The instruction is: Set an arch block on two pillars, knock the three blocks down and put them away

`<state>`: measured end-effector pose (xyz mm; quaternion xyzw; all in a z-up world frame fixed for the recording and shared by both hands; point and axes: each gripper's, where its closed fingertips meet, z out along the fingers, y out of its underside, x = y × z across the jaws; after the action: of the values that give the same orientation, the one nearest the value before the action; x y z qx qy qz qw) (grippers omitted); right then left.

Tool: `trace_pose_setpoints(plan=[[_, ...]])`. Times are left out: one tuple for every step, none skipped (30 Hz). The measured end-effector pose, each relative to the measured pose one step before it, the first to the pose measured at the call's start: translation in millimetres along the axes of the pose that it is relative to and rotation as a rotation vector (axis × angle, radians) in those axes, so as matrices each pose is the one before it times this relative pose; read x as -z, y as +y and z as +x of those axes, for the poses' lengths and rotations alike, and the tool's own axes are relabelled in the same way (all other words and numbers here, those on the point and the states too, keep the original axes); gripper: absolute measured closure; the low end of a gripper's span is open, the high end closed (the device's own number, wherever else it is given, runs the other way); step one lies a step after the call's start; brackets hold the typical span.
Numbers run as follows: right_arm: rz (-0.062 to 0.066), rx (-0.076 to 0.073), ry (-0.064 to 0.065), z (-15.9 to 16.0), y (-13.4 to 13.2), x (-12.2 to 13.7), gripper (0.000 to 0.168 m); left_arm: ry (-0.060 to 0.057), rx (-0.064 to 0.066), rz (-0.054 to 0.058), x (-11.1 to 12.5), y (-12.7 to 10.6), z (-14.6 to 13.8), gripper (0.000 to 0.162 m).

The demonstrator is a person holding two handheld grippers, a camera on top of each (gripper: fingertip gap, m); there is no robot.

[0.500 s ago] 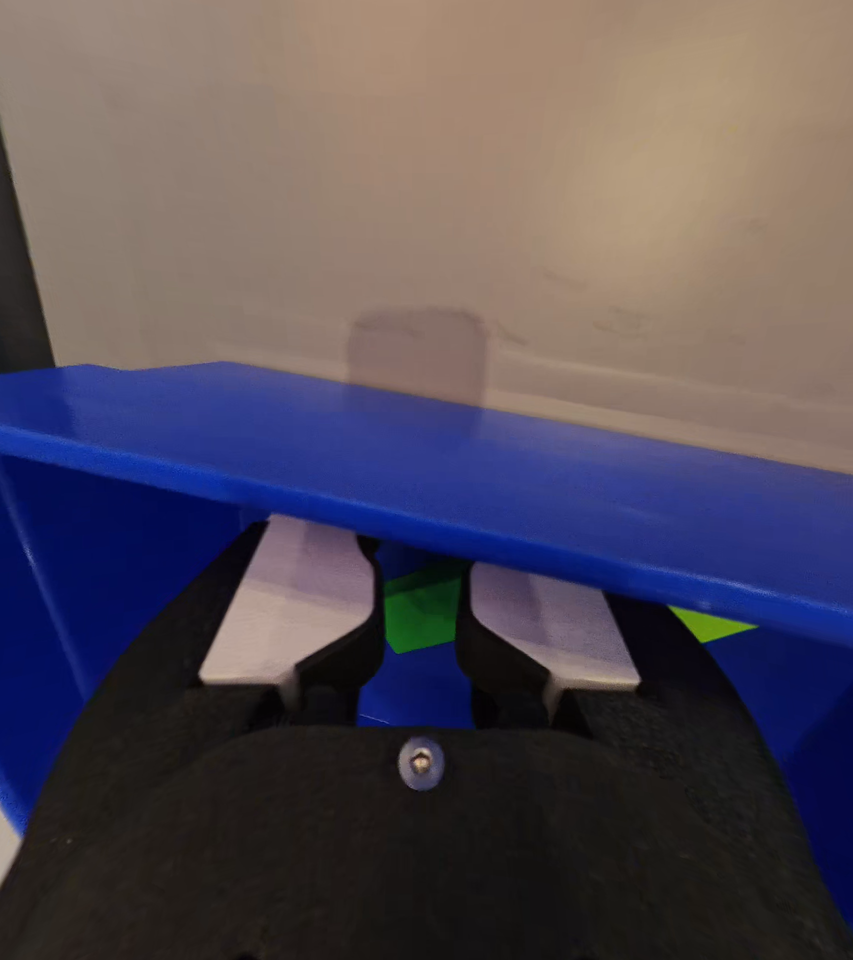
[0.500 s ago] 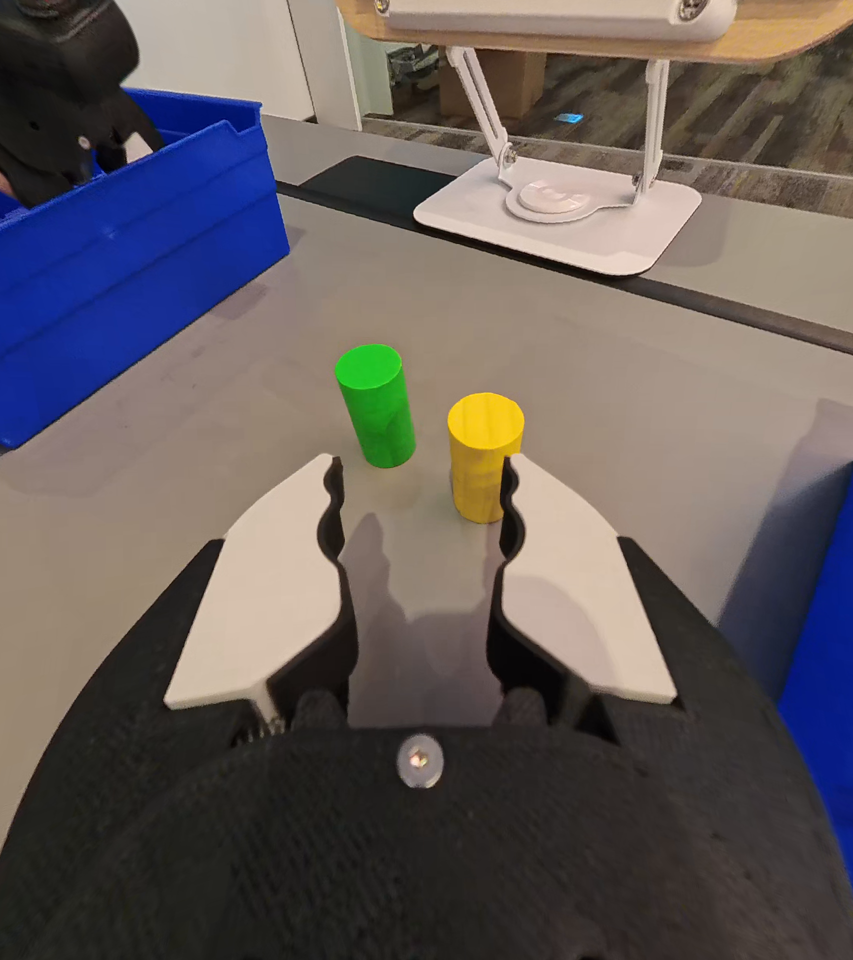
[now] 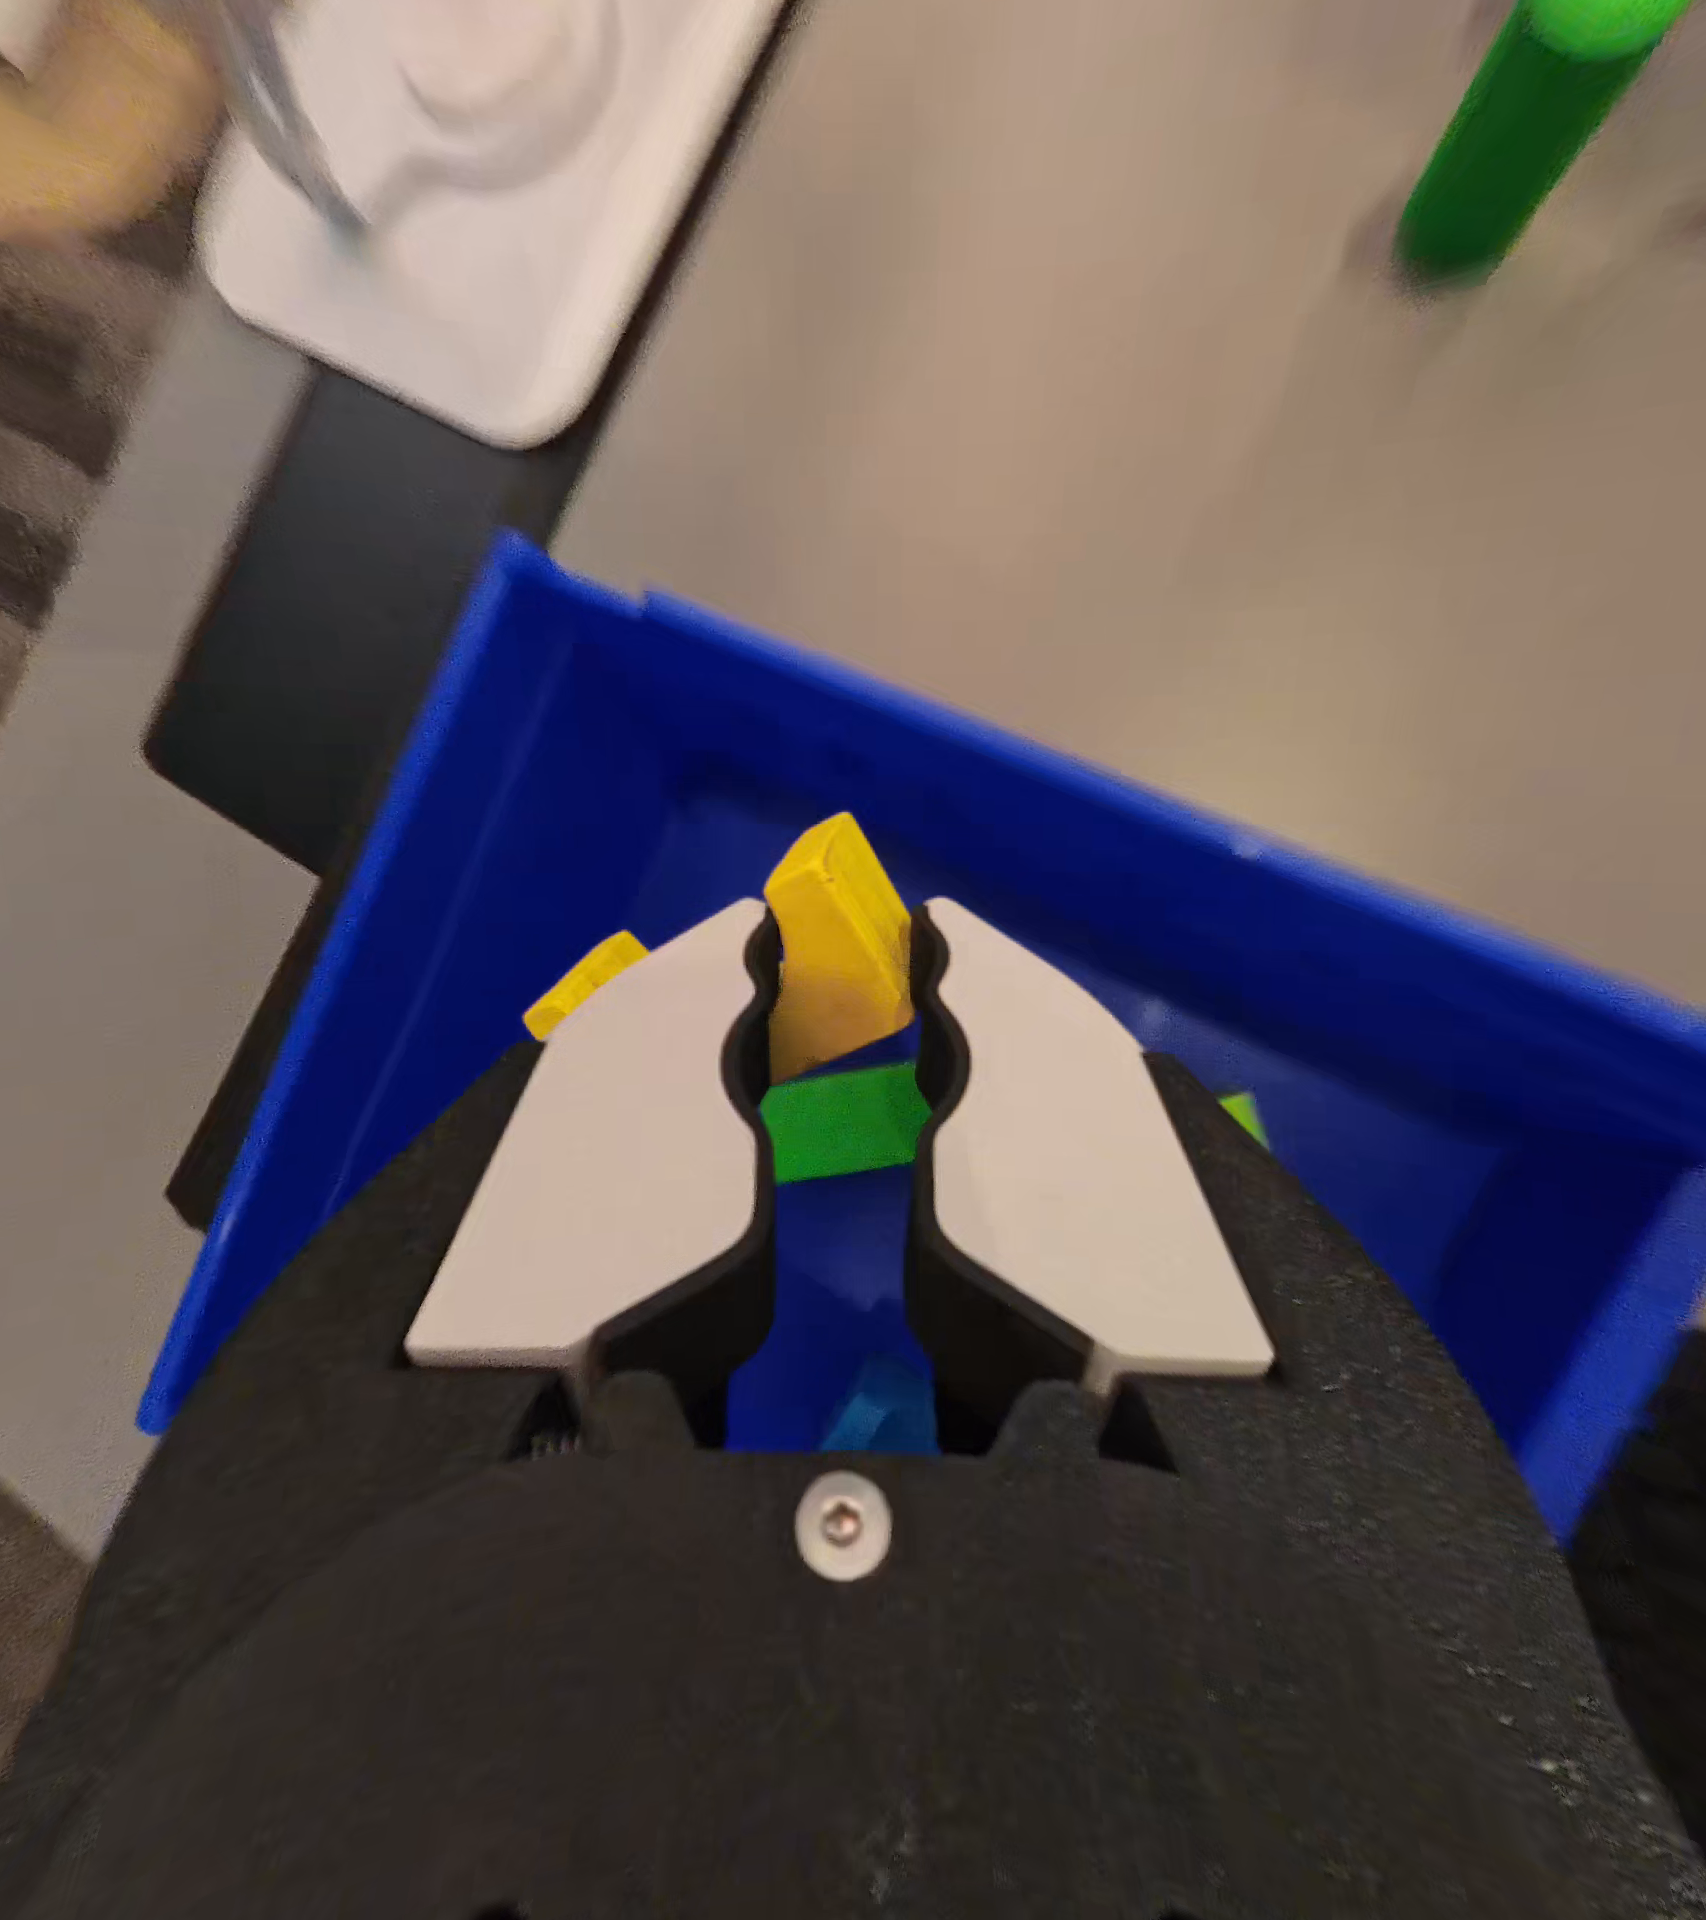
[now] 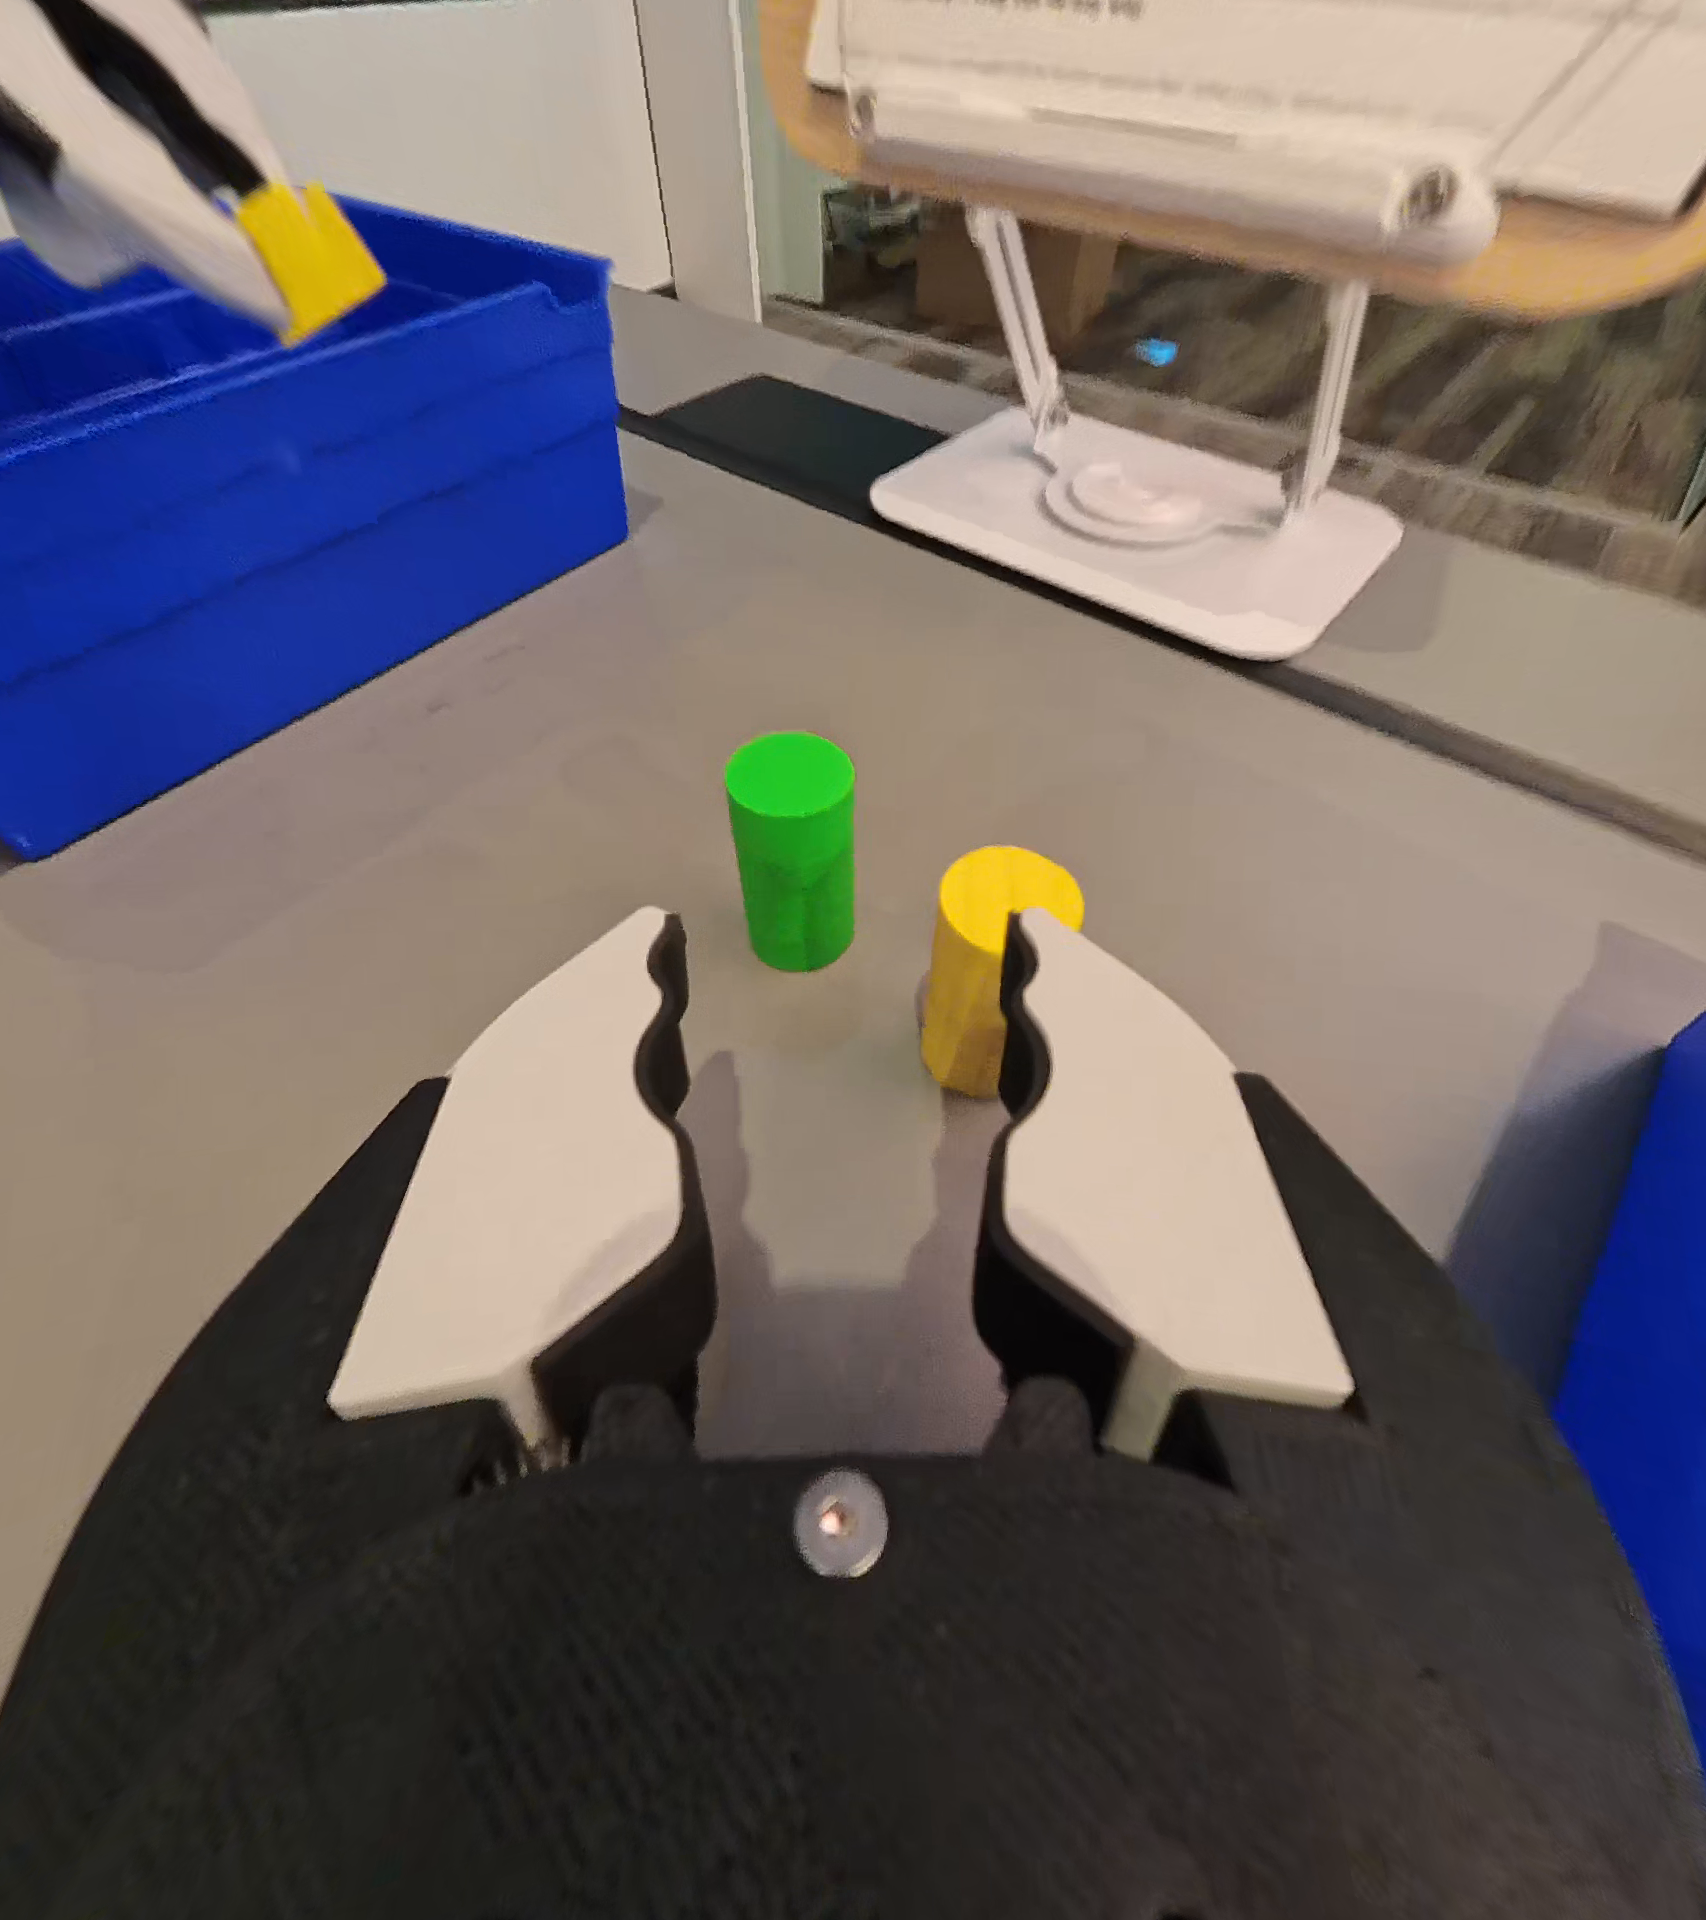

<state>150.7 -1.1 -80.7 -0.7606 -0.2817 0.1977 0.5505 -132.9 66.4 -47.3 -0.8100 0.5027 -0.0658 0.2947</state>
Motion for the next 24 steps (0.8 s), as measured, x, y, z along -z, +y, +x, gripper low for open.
trace_pose_setpoints(plan=[[0.0266, 0.0481, -0.0026, -3.89, -6.11, 2.07, 0.109, 0.0162, 0.0449, 0.0816, 15.14, -15.53, 5.29, 0.138], [0.031, 0.0524, -0.0045, -4.97, -7.56, 1.89, 0.109, 0.0337, 0.0466, 0.0738, 13.57, -16.5, 9.63, 0.138], [0.0378, 0.056, -0.0132, -6.94, -9.86, 1.95, 0.109, 0.0468, 0.0403, 0.0754, 11.39, -17.06, 13.85, 0.138], [0.0437, 0.059, -0.0287, -9.65, -13.01, 1.63, 0.109, 0.0567, 0.0307, 0.0657, 8.38, -16.01, 17.37, 0.138], [0.0442, 0.0506, -0.0366, -10.44, -15.45, 1.05, 0.109, 0.0512, 0.019, 0.0584, 5.3, -14.53, 18.17, 0.138], [0.0472, 0.0377, -0.0344, -9.7, -17.91, -0.06, 0.109, 0.0515, 0.0162, 0.0563, 2.52, -13.61, 18.59, 0.138], [0.0518, 0.0265, -0.0321, -8.67, -19.34, -1.16, 0.109, 0.0631, 0.0138, 0.0488, -0.2, -12.17, 19.87, 0.138], [0.0554, 0.0143, -0.0309, -7.79, -20.11, -2.27, 0.109, 0.0651, 0.0148, 0.0372, -2.53, -10.05, 19.25, 0.138], [0.0595, 0.0056, -0.0291, -6.99, -20.45, -3.28, 0.109, 0.0507, 0.0211, 0.0324, -4.14, -9.02, 15.59, 0.138], [0.0582, 0.0005, -0.0242, -5.87, -19.44, -3.99, 0.11, 0.052, 0.0205, 0.0399, -4.8, -9.35, 14.59, 0.138], [0.0444, -0.0025, -0.0129, -3.58, -16.46, -4.81, 0.111, 0.0582, 0.018, 0.0444, -5.0, -9.43, 14.32, 0.138], [0.0313, -0.0002, -0.0071, -2.5, -13.25, -4.89, 0.112, 0.052, 0.0218, 0.0469, -4.73, -9.12, 11.86, 0.138], [0.0245, 0.0007, 0.0024, -0.72, -10.9, -4.25, 0.117, 0.056, 0.0234, 0.0456, -4.46, -8.22, 11.08, 0.138], [0.02, -0.0025, 0.0119, 0.87, -8.94, -2.98, 0.121, 0.0671, 0.0223, 0.0332, -4.35, -5.8, 11.62, 0.138], [0.0253, -0.0036, 0.0066, 0.23, -8.7, -1.62, 0.127, 0.0443, 0.0257, 0.0233, -4.13, -3.91, 7.11, 0.138], [0.0282, -0.0051, 0.0056, 0.22, -8.17, -0.34, 0.131, 0.0271, 0.0186, 0.0165, -3.73, -2.06, 3.97, 0.138], [0.0236, -0.006, 0.017, 1.58, -6.96, 0.74, 0.133, 0.0249, 0.0085, 0.0054, -3.36, -0.25, 3.28, 0.138], [0.0213, 0.0007, 0.0159, 1.57, -6.07, 1.18, 0.135, 0.0121, 0.0067, -0.0005, -2.68, 0.99, 1.2, 0.138], [0.0068, 0.0073, 0.0053, 0.56, -3.25, 0.52, 0.135, 0.0094, 0.0083, 0.0015, -2.2, 0.92, 0.4, 0.138], [-0.0156, 0.011, 0.0104, 1.74, 0.57, 0.06, 0.135, 0.0158, 0.0075, -0.0041, -2.08, 1.76, 1.17, 0.138], [-0.0216, 0.0137, 0.0047, 1.13, 2.2, -0.32, 0.134, 0.0038, 0.0073, -0.0103, -1.92, 2.52, -0.69, 0.138], [-0.0166, 0.0114, -0.0084, -0.77, 1.84, -0.27, 0.135, -0.0031, 0.0018, -0.0077, -1.85, 2.27, -1.58, 0.138], [-0.0087, 0.0098, -0.0085, -1.16, 0.89, 0.04, 0.135, 0.0037, -0.0031, -0.0159, -2.01, 3.38, -0.47, 0.138], [-0.0059, 0.0121, -0.0117, -2.09, 0.34, 0.03, 0.135, -0.0035, 0.0001, -0.0088, -1.61, 2.39, -1.52, 0.138]])
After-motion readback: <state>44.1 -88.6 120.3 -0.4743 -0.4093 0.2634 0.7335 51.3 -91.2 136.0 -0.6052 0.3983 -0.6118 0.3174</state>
